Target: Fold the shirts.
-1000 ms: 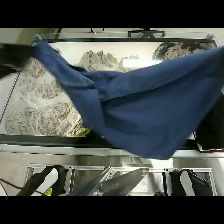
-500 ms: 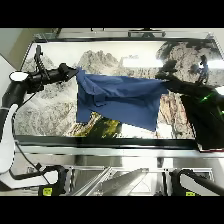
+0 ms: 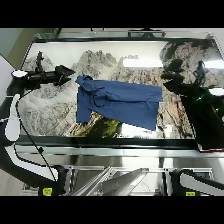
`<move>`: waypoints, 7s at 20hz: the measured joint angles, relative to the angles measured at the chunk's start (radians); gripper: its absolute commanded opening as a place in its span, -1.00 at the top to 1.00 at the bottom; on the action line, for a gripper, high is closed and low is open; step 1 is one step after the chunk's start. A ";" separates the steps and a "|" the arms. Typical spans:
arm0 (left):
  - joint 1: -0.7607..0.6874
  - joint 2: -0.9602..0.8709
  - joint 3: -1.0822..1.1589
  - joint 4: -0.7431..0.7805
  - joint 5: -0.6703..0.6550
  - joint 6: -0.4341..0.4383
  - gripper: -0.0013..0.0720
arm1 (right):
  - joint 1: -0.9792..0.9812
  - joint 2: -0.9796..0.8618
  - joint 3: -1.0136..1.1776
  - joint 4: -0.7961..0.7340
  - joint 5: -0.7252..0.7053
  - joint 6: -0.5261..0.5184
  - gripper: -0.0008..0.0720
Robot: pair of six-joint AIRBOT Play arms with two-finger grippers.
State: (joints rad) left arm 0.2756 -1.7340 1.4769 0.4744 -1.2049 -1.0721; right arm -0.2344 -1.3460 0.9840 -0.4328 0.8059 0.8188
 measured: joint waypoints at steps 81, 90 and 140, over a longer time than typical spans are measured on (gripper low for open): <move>-0.289 -0.215 0.575 0.478 -0.097 0.098 0.86 | 0.049 -0.014 0.126 -0.132 -0.037 0.026 0.79; -0.137 -0.256 0.550 0.515 -0.113 0.005 -0.97 | 0.010 -0.206 0.283 -0.036 -0.037 0.001 0.22; 0.060 -0.033 -0.166 0.546 -0.359 0.057 0.89 | -0.021 -0.148 -0.315 -0.404 0.492 0.237 0.22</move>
State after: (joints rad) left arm 0.3351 -1.7672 1.3113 1.0206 -1.5639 -1.0153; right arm -0.2550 -1.4937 0.6693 -0.8368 1.2976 1.0561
